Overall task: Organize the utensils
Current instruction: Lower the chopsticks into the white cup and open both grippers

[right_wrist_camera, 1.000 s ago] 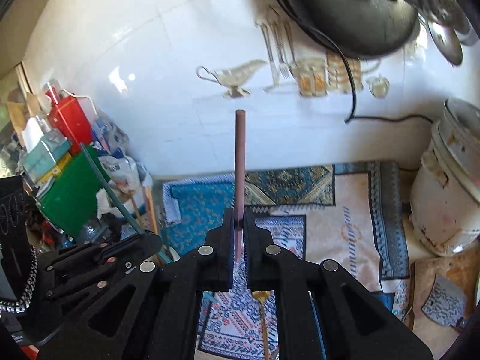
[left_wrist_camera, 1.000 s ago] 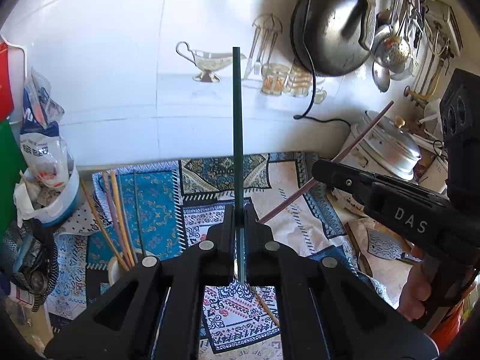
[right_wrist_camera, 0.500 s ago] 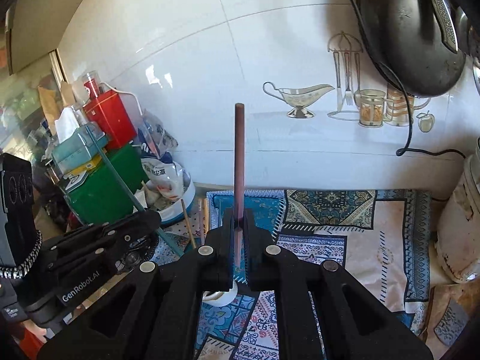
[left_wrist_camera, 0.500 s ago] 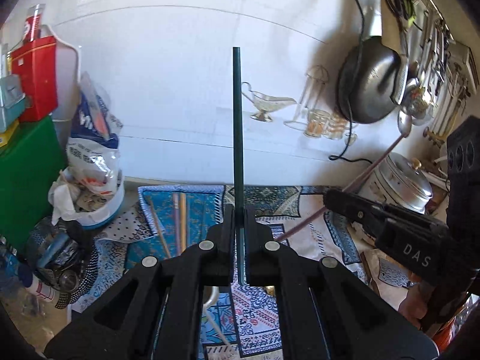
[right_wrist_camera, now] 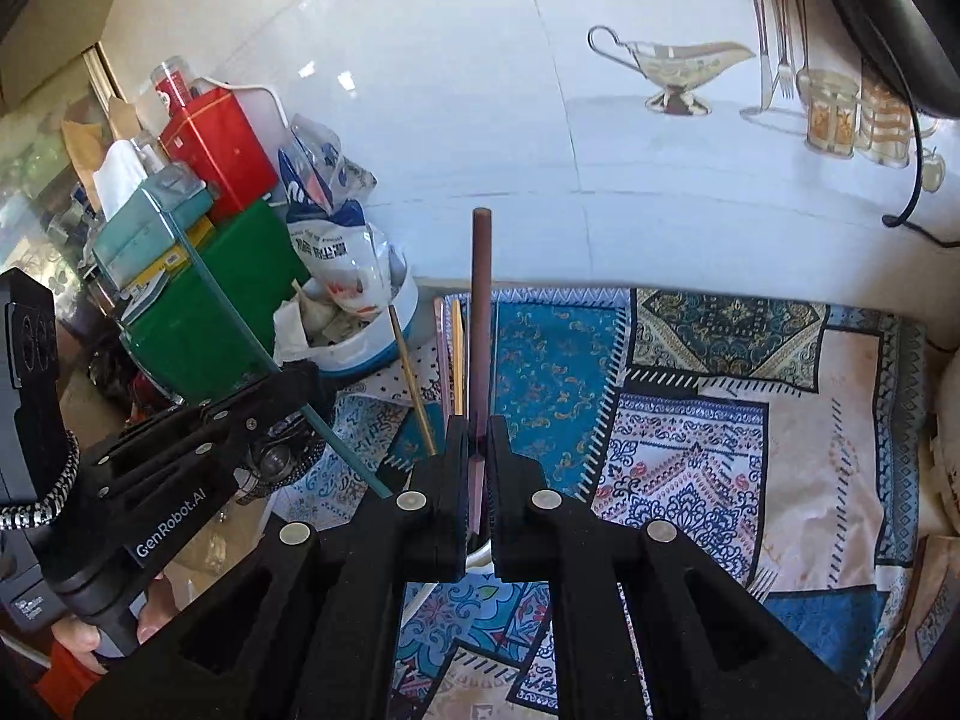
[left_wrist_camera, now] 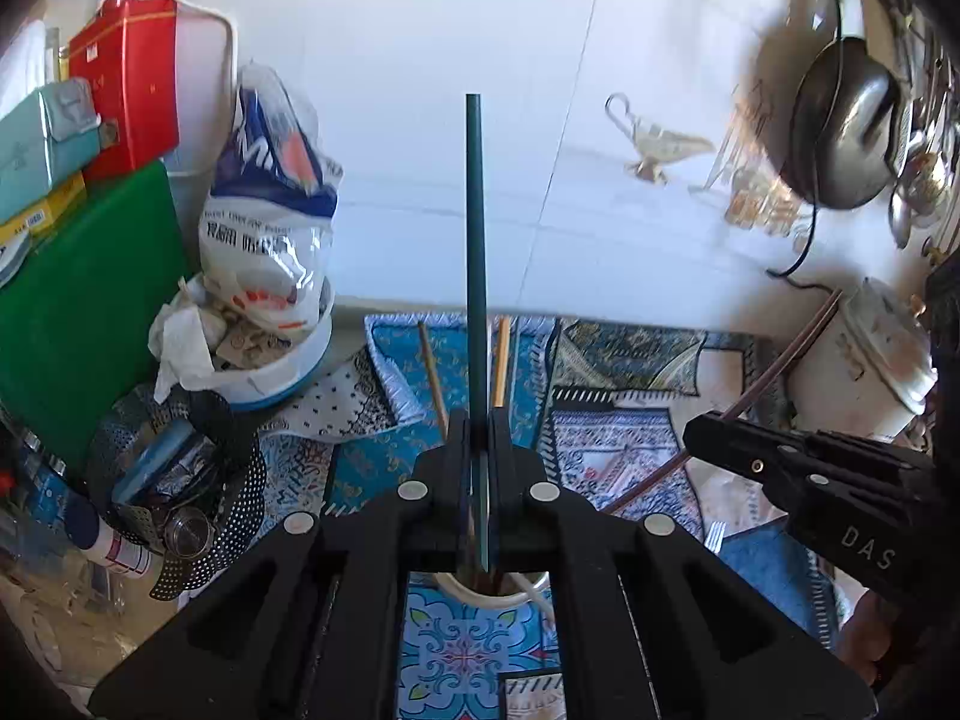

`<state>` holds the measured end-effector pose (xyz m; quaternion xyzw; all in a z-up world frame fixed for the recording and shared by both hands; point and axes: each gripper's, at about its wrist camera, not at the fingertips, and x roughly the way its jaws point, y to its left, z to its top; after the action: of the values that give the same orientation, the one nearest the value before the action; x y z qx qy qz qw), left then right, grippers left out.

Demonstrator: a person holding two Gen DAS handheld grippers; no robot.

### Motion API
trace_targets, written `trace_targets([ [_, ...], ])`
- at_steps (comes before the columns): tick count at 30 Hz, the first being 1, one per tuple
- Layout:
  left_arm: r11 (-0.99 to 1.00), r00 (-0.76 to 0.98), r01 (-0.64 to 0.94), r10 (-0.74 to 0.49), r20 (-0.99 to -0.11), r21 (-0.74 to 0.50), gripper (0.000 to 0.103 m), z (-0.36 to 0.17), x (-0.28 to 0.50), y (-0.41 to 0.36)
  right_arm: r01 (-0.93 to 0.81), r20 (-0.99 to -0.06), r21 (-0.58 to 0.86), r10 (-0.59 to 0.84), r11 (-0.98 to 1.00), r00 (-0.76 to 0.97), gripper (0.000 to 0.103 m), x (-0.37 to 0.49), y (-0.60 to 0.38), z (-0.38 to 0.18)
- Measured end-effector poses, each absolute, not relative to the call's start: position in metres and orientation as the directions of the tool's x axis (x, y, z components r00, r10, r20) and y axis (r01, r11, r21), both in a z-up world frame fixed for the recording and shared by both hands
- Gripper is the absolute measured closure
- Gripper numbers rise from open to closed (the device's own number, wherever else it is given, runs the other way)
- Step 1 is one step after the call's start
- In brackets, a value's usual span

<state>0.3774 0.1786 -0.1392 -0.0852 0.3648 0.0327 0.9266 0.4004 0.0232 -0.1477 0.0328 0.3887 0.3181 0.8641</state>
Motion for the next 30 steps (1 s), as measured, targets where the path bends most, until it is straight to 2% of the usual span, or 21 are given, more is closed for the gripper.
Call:
trace_targets([
  [10,0.986,0.635,-0.096,-0.045,-0.771,-0.137,0.1,-0.187,0.394,0.187,-0.506,-0.741,0.279,0.518,0.817,0.428,0.098,0.41,0.048,-0.175],
  [16,0.975,0.607,-0.104,-0.095,-0.789,-0.197,0.1,-0.199,0.396,0.196,-0.498,-0.767,0.282,0.505,0.82,0.397,0.097,0.412,0.056,-0.184],
  [23,0.978,0.595,-0.093,-0.097,-0.798,-0.188,0.1,-0.198,0.399,0.194,-0.5,-0.784,0.295,0.505,0.814,0.361,0.096,0.414,0.059,-0.189],
  [28,0.98,0.617,-0.092,-0.083,-0.783,-0.176,0.099,-0.182,0.395,0.19,-0.502,-0.775,0.287,0.505,0.816,0.38,0.085,0.409,0.053,-0.182],
  [30,0.98,0.628,-0.09,-0.081,-0.774,-0.176,0.098,-0.175,0.392,0.188,-0.504,-0.769,0.278,0.504,0.818,0.394,0.084,0.405,0.048,-0.177],
])
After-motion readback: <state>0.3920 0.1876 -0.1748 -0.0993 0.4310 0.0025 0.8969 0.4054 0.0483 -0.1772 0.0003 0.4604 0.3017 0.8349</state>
